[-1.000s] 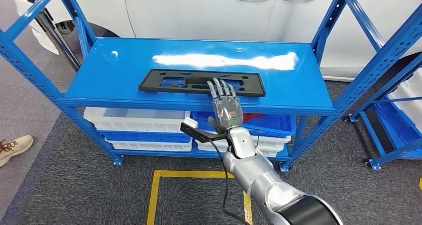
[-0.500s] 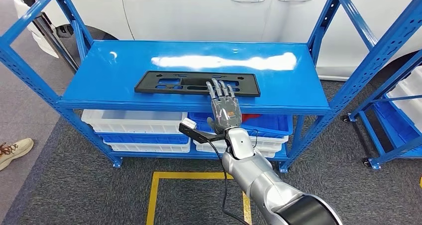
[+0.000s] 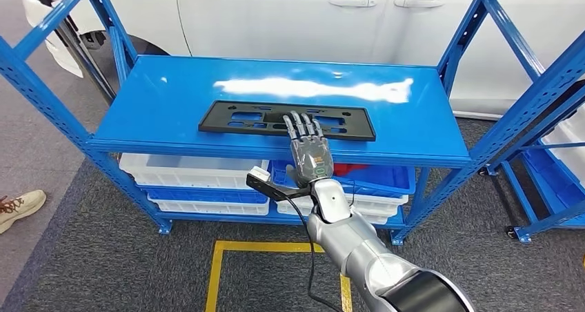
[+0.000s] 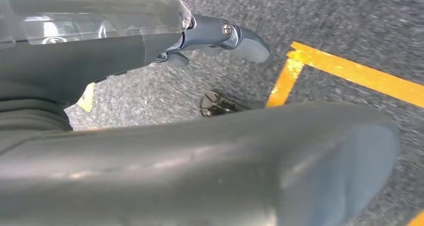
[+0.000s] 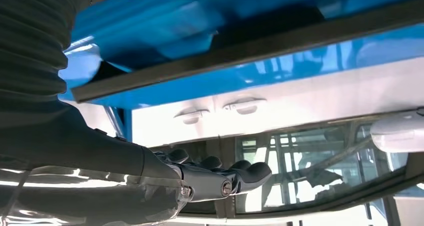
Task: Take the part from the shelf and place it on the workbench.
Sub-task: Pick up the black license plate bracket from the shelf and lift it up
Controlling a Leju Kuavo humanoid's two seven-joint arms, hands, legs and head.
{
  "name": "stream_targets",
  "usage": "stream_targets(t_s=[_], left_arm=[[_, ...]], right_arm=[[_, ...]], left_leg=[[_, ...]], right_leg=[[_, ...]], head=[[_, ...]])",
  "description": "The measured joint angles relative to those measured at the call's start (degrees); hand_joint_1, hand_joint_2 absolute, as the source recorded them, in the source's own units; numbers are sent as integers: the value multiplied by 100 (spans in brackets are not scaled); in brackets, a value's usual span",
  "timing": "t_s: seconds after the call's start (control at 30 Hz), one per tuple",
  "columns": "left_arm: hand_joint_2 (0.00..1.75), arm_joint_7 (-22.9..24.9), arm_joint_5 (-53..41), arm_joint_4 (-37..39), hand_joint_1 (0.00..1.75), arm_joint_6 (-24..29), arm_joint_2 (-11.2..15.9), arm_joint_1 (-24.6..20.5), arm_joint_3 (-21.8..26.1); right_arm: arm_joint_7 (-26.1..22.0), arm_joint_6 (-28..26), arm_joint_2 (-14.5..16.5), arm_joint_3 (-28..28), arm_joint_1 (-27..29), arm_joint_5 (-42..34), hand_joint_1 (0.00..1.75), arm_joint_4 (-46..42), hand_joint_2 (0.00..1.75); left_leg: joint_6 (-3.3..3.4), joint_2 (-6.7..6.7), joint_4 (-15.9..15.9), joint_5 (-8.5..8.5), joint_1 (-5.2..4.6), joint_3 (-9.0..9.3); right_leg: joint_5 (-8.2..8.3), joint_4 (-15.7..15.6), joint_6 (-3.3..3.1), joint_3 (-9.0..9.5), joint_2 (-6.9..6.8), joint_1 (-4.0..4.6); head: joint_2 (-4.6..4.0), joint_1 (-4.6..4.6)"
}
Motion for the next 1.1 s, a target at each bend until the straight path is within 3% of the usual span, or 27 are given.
stream_targets(t_s=[0.03, 0.1, 0.17, 0.2, 0.23, 0.33, 0.37, 0.4, 0.47, 0.5, 0.53, 0.63, 0.7, 0.73, 0.83, 0.87, 0.9, 0.97, 1.0, 1.03, 1.1], left_arm=[[0, -2, -1, 0, 0, -1, -2, -4, 0], [0, -5, -3, -1, 0, -1, -1, -17, 0], [0, -11, -5, -4, 0, -5, 9, -25, -1], [0, -14, -7, -5, 0, -9, 13, -30, -1], [0, -16, -8, -7, 0, -11, 16, -30, -2], [0, -8, -14, -7, 0, 5, 15, -15, -2], [0, -2, -18, -6, 0, 23, 16, -1, -2], [0, 4, -22, -5, 0, 46, 17, 13, -2], [0, 11, -24, 2, 0, 85, 26, 41, -2], [0, 10, -24, 9, 0, 97, 31, 47, -2], [0, 13, -25, 17, 0, 107, 33, 43, -2], [0, 17, -26, 26, 0, 122, 34, 8, -2], [0, 15, -26, 25, 0, 122, 33, 8, -2], [0, 15, -26, 24, 0, 123, 32, 8, -2], [0, 15, -26, 24, 0, 140, 35, 1, -2], [0, 16, -24, 24, 0, 153, 36, 2, -2], [0, 17, -22, 24, 0, 167, 34, 4, -2], [0, 18, -14, 24, 0, 186, 31, 2, -2], [0, 17, -9, 24, 0, 190, 27, -3, -2], [0, 14, -3, 25, 0, 193, 25, -11, -2], [0, 6, 18, 25, 0, 201, 22, -26, 3]], right_arm=[[0, 0, 0, 4, -3, -1, 0, 1, 175], [3, -1, -1, 17, -9, -7, 0, -1, 175], [8, -5, 1, 27, -16, -19, 0, -14, 175], [9, -7, 2, 31, -27, -25, 0, -20, 175], [9, -7, 5, 35, -34, -28, 0, -25, 175], [9, -7, 9, 50, -20, -32, 0, -10, 175], [10, -7, 9, 56, -6, -33, 0, -2, 175], [9, -7, 9, 63, 3, -35, 0, 3, 175], [2, -5, 9, 77, 12, -53, 0, 12, 175], [-10, -5, 8, 79, 14, -70, 0, 16, 175], [-28, -6, 7, 80, 19, -86, 0, 16, 175], [-68, -11, 6, 81, 31, -106, 0, 1, 175], [-72, -13, 9, 82, 18, -107, 0, -18, 175], [-73, -14, 9, 82, 12, -107, 0, -27, 175], [-93, -13, -7, 82, 48, -120, 0, -26, 175], [-103, -13, -11, 84, 67, -118, 0, -26, 175], [-110, -13, -14, 87, 78, -103, 0, -32, 175], [-93, -13, -15, 126, 66, -38, 0, -56, 175], [-54, -13, -16, 173, 44, -6, 0, -66, 175], [10, -12, -17, 251, 15, 19, 0, -72, 175], [203, -11, -25, 512, -50, 36, 0, -69, 175]], left_leg=[[-28, 2, -3, -32, -3, 21], [-102, 8, -30, -89, -4, 64], [-161, 20, 15, -140, 7, 122], [-184, 23, 186, -183, 9, 75], [-204, 25, 481, -241, 21, -71], [-281, 25, 1559, -364, 48, -875], [-297, 25, 1637, -232, 59, -1064], [-306, 26, 1484, 22, 69, -1142], [-296, 32, 801, 666, 75, -1072], [-276, 30, 520, 857, 63, -1003], [-240, 29, 331, 894, 51, -946], [-107, 13, 202, 671, 28, -878], [-36, 7, 167, 603, 39, -813], [-8, 7, 145, 573, 45, -772], [25, 4, 133, 487, 36, -688], [24, 0, 134, 457, 33, -653], [19, -3, 134, 427, 30, -608], [-4, -7, 133, 365, 27, -501], [-24, -7, 137, 340, 20, -463], [-49, -7, 138, 324, 16, -447], [-107, -4, 127, 321, 12, -450]], right_leg=[[15, -209, -31, 101, -2, 20], [-93, -342, -84, 185, 4, 44], [-156, -417, -139, 332, 14, 14], [-192, -468, -168, 438, 13, -7], [-238, -504, -189, 547, 6, -21], [-434, -518, -209, 814, -2, -23], [-514, -517, -200, 917, 9, -27], [-597, -514, -185, 1028, 24, -32], [-789, -510, -139, 1244, 50, -41], [-872, -496, -102, 1306, 60, -34], [-935, -485, -62, 1329, 63, -25], [-1023, -496, 43, 1319, 62, -21], [-1130, -320, 86, 1258, 53, -31], [-1240, -38, 97, 1104, 50, -32], [-1525, 1148, 102, 273, 48, -29], [-1446, 1305, 103, 72, 47, -29], [-1241, 1228, 99, -14, 47, -29], [-633, 560, 65, 90, 45, -24], [-407, 221, 36, 184, 45, -9], [-298, -38, 4, 262, 44, 7], [-295, -208, -51, 311, 46, 41]], head=[[0, 0], [1, -1], [1, -2], [1, -3], [0, -3], [1, -5], [1, -5], [1, -5], [0, -4], [1, -3], [1, -2], [3, -1], [2, -1], [2, 1], [2, 1], [2, 1], [2, 1], [2, 1], [2, 1], [2, 1], [2, 0]])
